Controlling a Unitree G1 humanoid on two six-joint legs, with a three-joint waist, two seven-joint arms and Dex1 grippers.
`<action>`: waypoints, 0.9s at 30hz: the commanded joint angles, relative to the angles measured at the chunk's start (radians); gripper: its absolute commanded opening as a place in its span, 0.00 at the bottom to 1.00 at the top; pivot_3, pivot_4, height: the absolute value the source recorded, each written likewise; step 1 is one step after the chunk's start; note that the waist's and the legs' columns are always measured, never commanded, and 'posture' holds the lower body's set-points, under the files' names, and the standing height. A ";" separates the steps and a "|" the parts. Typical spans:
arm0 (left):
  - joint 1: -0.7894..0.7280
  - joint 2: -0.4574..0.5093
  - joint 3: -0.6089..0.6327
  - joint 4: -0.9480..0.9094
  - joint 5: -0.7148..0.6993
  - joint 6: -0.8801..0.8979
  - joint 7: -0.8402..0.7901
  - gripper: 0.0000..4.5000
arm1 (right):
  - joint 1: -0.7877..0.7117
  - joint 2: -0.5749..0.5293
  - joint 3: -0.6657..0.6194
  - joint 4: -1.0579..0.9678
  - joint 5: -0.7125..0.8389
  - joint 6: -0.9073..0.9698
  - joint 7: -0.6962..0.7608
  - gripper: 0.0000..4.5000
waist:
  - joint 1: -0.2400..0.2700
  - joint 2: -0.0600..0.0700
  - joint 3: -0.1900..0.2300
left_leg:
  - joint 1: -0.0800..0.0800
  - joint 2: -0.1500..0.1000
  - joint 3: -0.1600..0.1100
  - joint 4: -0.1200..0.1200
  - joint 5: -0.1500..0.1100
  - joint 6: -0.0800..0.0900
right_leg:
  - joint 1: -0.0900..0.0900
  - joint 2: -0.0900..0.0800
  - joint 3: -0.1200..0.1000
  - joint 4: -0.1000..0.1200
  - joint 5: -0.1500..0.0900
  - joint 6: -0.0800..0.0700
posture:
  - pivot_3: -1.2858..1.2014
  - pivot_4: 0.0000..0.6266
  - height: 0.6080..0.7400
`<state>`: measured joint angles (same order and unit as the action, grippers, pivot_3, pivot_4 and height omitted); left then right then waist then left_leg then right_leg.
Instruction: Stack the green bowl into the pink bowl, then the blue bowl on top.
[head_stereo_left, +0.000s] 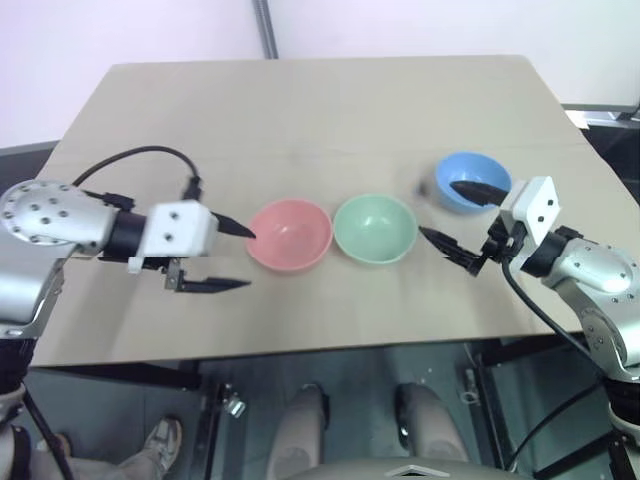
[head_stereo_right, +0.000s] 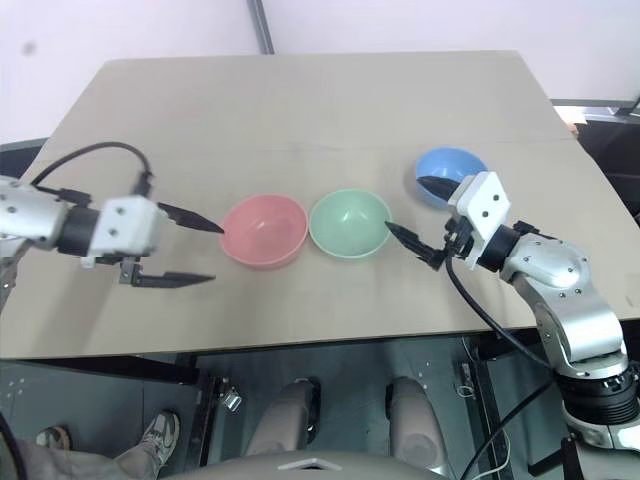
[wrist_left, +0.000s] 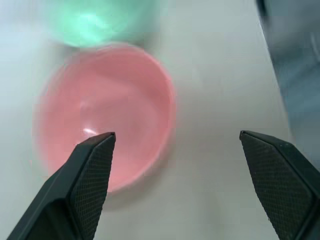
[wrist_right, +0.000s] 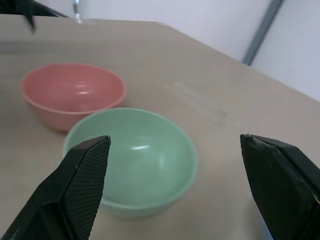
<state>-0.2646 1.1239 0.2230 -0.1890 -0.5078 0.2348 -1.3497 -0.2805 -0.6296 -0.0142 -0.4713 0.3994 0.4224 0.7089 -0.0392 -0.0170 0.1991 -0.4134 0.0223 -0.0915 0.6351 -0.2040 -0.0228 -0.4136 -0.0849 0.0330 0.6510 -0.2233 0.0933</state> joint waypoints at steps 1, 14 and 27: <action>0.076 -0.032 0.122 -0.084 -0.058 0.099 0.099 0.93 | -0.029 -0.018 0.040 -0.029 -0.015 -0.001 0.033 1.00 | 0.001 0.000 0.000 | 0.000 0.000 0.000 0.000 0.000 0.000 | 0.000 0.000 0.000 0.000 0.000 0.000 | 0.52 0.24 1.00; 0.233 -0.158 0.300 -0.043 -0.181 0.098 0.072 0.97 | -0.175 -0.019 0.274 0.106 -0.172 -0.007 0.141 1.00 | -0.003 -0.001 0.000 | 0.002 0.000 0.001 0.001 0.000 0.000 | 0.000 0.000 0.001 0.003 0.000 -0.007 | 0.52 0.24 1.00; 0.244 -0.178 0.267 -0.033 -0.216 0.120 0.025 1.00 | -0.275 -0.001 0.429 0.274 -0.437 -0.115 0.162 0.04 | -0.002 -0.001 0.000 | 0.001 0.000 0.001 0.001 0.000 0.000 | 0.000 0.000 0.001 0.002 0.000 -0.007 | 0.52 0.24 1.00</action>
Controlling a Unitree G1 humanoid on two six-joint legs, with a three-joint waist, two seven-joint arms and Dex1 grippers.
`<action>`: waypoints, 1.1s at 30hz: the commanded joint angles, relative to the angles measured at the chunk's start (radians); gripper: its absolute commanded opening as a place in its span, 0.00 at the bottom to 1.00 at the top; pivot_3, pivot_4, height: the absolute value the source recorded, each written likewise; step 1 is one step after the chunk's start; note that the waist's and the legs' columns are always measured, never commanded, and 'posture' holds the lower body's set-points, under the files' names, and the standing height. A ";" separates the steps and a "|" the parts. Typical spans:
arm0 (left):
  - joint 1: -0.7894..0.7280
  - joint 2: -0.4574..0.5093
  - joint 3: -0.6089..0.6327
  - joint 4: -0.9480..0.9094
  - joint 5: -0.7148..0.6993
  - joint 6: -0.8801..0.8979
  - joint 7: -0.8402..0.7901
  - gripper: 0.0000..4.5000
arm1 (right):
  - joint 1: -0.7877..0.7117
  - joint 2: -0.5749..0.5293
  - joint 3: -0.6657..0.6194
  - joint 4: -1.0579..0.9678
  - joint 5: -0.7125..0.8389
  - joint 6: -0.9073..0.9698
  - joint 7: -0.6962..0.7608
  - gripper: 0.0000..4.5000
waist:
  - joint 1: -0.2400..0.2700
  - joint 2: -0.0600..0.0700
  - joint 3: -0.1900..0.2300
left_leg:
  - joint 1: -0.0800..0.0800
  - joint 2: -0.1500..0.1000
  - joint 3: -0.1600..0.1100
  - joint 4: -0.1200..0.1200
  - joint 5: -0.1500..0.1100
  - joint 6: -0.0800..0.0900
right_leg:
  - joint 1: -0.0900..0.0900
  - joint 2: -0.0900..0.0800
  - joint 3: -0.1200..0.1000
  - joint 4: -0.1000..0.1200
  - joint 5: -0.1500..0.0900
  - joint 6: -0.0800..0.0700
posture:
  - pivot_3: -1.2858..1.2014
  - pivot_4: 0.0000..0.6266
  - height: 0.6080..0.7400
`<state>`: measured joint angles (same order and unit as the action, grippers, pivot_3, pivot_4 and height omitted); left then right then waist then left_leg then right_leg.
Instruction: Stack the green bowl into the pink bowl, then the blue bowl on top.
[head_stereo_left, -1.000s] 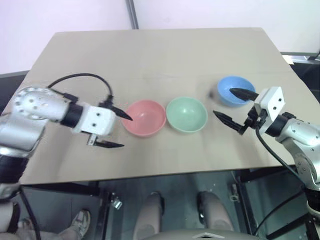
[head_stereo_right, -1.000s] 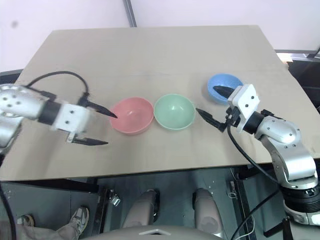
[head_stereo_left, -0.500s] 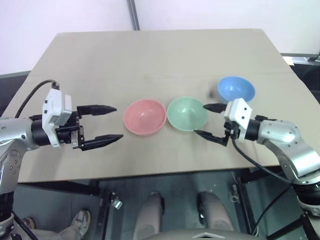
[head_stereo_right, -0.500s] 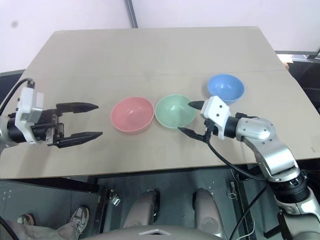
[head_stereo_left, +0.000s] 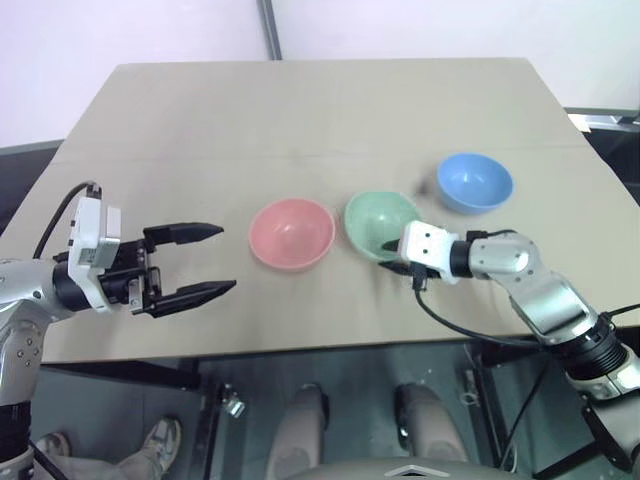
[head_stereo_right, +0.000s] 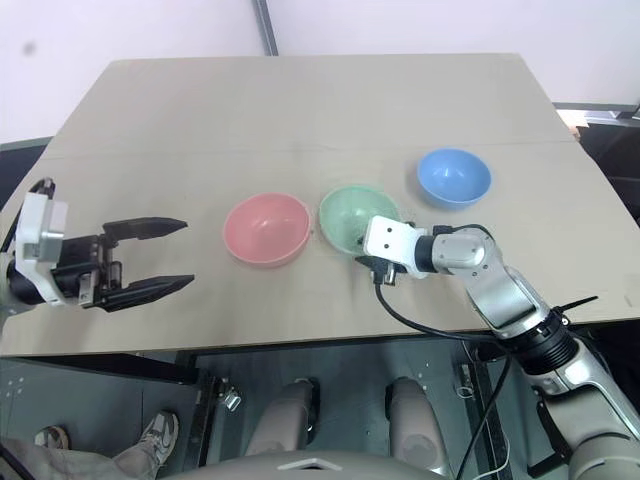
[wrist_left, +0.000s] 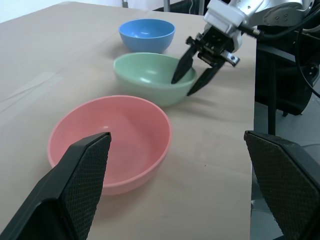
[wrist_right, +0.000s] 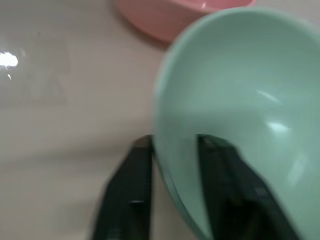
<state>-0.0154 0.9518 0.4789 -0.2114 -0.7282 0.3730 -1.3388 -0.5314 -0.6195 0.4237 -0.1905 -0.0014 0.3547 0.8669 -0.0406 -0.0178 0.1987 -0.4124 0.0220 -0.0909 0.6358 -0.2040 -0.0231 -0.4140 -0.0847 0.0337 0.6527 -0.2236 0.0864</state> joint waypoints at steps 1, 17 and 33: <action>-0.004 -0.008 0.010 -0.011 0.005 -0.017 0.018 1.00 | -0.024 -0.012 -0.013 -0.005 -0.045 -0.056 0.005 0.02 | 0.000 0.000 0.000 | 0.000 0.000 0.000 0.000 0.000 0.000 | 0.000 0.000 0.000 0.000 0.000 0.000 | 0.52 0.24 1.00; 0.008 -0.040 0.007 0.136 0.078 -0.094 0.033 1.00 | -0.271 0.248 0.050 0.095 -0.012 -0.139 0.077 0.02 | -0.006 0.000 0.000 | 0.002 0.001 -0.001 -0.001 0.000 0.000 | 0.000 0.001 0.000 0.002 0.000 0.000 | 0.52 0.24 1.00; 0.061 -0.058 0.024 0.126 0.073 -0.115 0.060 1.00 | -0.273 0.277 -0.077 0.090 0.024 -0.154 0.052 0.91 | -0.001 0.000 0.000 | -0.001 0.001 0.000 -0.003 0.000 -0.001 | -0.003 0.001 0.000 -0.001 0.002 0.003 | 0.52 0.24 1.00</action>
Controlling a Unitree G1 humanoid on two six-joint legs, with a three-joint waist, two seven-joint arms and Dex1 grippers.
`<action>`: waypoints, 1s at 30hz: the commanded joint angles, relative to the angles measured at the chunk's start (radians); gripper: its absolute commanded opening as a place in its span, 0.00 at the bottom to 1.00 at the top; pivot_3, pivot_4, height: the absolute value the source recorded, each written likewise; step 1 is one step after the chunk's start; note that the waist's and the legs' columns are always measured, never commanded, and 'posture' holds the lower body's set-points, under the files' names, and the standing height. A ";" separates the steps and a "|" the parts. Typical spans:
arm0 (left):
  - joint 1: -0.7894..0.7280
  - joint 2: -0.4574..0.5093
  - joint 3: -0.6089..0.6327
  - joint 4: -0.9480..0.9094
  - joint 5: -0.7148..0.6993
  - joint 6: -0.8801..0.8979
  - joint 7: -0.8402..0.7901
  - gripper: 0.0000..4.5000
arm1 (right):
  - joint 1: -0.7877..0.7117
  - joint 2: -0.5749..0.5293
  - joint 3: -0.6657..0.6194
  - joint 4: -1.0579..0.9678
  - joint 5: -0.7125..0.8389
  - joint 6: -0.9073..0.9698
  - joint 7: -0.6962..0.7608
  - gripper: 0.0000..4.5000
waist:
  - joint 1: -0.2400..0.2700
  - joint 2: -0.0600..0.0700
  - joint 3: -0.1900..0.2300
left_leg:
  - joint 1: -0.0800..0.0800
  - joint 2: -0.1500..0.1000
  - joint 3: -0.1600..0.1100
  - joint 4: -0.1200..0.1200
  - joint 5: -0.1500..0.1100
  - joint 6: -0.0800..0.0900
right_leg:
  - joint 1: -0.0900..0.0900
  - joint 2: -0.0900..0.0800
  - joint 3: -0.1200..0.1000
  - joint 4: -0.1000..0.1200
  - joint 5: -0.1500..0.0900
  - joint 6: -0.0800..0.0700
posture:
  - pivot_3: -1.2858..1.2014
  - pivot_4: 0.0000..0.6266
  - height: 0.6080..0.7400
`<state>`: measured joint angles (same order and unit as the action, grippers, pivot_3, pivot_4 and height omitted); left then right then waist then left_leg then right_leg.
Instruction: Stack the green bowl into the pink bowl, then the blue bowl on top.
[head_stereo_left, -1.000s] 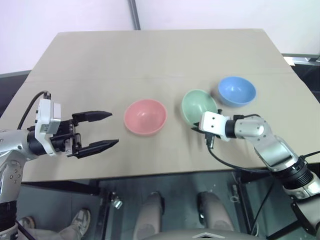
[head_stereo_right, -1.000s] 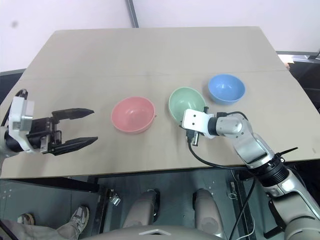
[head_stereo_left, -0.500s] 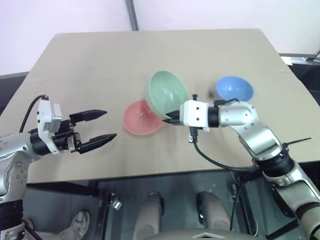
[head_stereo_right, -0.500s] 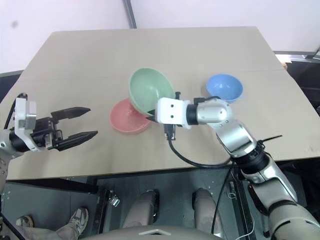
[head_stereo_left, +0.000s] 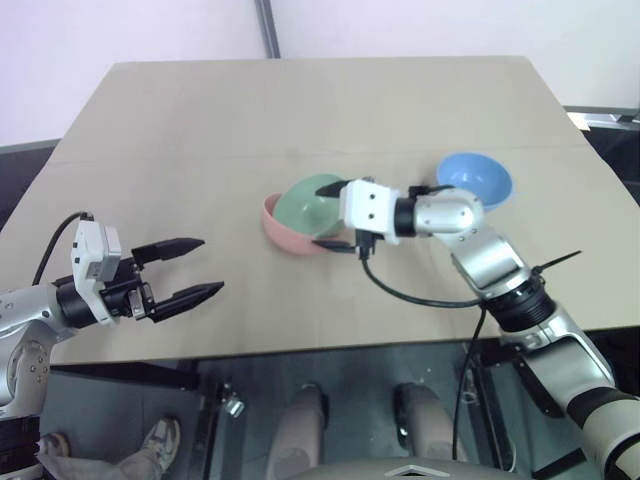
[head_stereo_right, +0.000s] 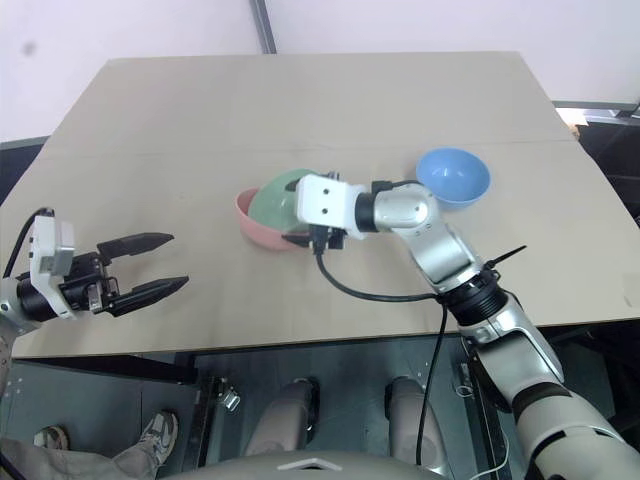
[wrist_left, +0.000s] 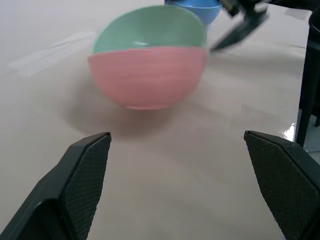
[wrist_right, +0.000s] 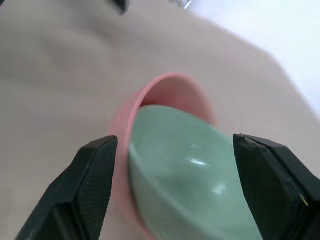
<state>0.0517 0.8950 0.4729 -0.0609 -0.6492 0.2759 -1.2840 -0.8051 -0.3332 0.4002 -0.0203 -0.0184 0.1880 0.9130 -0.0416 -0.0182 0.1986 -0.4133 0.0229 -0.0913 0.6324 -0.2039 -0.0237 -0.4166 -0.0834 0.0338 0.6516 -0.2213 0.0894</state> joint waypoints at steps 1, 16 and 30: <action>-0.013 -0.002 0.024 -0.022 -0.004 -0.020 0.008 1.00 | -0.002 -0.008 -0.065 -0.093 0.051 0.026 0.000 0.91 | -0.001 0.000 0.000 | 0.000 0.000 0.000 0.000 0.000 0.000 | 0.000 0.000 0.000 0.000 0.000 0.000 | 0.52 0.24 1.00; -0.102 -0.028 -0.051 0.014 0.018 -0.045 -0.005 1.00 | 0.044 0.071 -0.202 -0.157 0.209 0.267 -0.150 0.91 | -0.003 0.000 0.000 | 0.000 0.000 0.000 0.000 0.000 0.000 | 0.000 0.000 0.000 0.000 0.000 0.000 | 0.52 0.24 1.00; -0.075 -0.042 -0.044 -0.018 0.019 -0.050 0.009 1.00 | 0.094 0.186 -0.204 0.127 0.173 0.128 -0.247 0.91 | -0.002 0.001 0.000 | 0.000 0.000 0.000 -0.001 0.000 0.000 | -0.001 0.000 0.000 -0.001 0.000 0.000 | 0.52 0.24 1.00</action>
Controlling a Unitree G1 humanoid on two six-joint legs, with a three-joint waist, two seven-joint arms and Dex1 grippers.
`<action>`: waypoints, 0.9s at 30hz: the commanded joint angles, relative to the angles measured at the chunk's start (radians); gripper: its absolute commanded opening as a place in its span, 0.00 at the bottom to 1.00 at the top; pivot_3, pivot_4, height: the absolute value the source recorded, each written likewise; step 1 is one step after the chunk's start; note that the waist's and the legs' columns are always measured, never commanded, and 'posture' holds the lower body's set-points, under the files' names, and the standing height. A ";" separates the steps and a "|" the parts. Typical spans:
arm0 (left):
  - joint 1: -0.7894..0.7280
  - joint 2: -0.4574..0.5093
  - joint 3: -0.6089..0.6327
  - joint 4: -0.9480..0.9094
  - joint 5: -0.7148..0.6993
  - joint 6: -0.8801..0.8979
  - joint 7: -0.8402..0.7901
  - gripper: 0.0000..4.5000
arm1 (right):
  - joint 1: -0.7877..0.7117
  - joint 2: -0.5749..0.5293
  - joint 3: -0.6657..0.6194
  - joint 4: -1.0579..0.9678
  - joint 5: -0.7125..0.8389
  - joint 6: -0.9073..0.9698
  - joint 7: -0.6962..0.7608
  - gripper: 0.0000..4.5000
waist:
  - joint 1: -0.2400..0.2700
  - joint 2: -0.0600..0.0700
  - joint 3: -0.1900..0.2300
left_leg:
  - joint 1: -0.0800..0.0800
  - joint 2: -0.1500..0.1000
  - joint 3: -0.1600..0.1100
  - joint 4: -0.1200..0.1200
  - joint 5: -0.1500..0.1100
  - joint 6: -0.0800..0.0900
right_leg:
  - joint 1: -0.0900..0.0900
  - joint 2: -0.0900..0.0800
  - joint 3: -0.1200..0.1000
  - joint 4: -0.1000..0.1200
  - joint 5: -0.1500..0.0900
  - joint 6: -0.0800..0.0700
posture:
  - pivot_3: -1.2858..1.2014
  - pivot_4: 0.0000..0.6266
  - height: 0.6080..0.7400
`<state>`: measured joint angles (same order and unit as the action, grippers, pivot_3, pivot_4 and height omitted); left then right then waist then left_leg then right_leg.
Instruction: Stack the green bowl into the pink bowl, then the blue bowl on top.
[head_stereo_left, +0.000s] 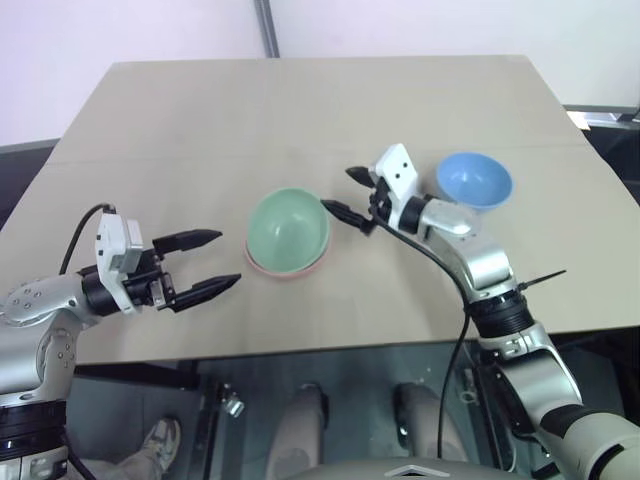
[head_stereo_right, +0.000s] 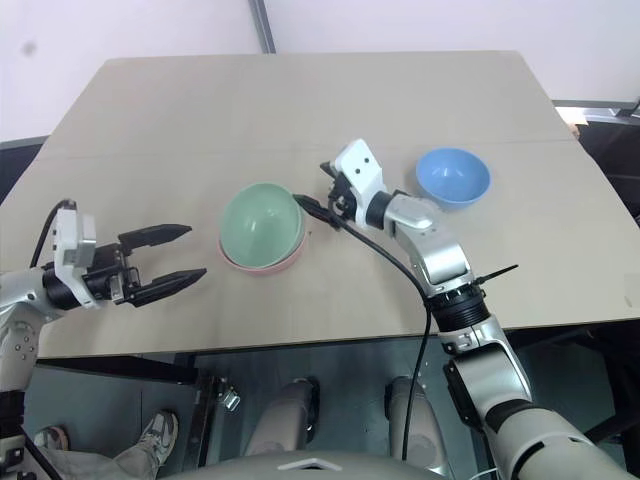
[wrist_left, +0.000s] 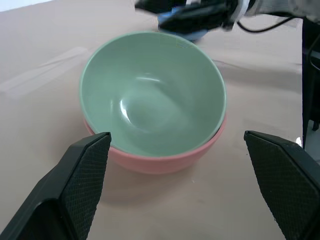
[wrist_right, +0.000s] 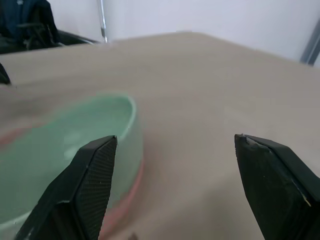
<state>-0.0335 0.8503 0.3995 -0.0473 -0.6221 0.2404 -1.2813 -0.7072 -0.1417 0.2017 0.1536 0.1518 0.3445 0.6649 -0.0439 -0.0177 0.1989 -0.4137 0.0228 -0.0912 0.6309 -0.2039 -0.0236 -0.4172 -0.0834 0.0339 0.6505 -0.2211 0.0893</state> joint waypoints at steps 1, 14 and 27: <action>0.014 0.002 0.033 -0.033 -0.009 -0.015 0.009 1.00 | -0.001 -0.018 -0.015 -0.067 0.005 -0.026 0.004 0.91 | 0.000 0.000 0.000 | 0.000 0.000 0.000 0.000 0.000 0.000 | 0.000 0.000 0.000 0.000 0.000 0.000 | 0.52 0.24 1.00; 0.022 0.008 0.006 -0.135 -0.020 -0.017 0.004 1.00 | 0.094 -0.402 -0.184 -0.275 -0.009 0.203 -0.005 0.91 | 0.003 0.000 0.000 | 0.000 0.000 0.001 -0.002 0.000 0.000 | 0.001 -0.001 0.000 -0.005 0.000 0.000 | 0.52 0.24 1.00; -0.039 0.044 -0.010 -0.207 -0.102 0.073 -0.044 1.00 | 0.016 -0.486 -0.094 0.069 -0.104 0.149 0.059 0.50 | -0.002 0.001 0.001 | 0.000 0.000 0.002 -0.003 0.000 0.000 | 0.001 -0.001 0.001 -0.006 0.000 0.000 | 0.52 0.24 1.00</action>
<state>-0.0734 0.8785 0.3681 -0.2257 -0.7058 0.3106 -1.3247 -0.6581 -0.6071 0.1138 0.2346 0.0552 0.5273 0.7112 -0.0457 -0.0166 0.1996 -0.4141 0.0227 -0.0895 0.6280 -0.2040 -0.0235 -0.4163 -0.0840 0.0345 0.6444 -0.2210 0.0894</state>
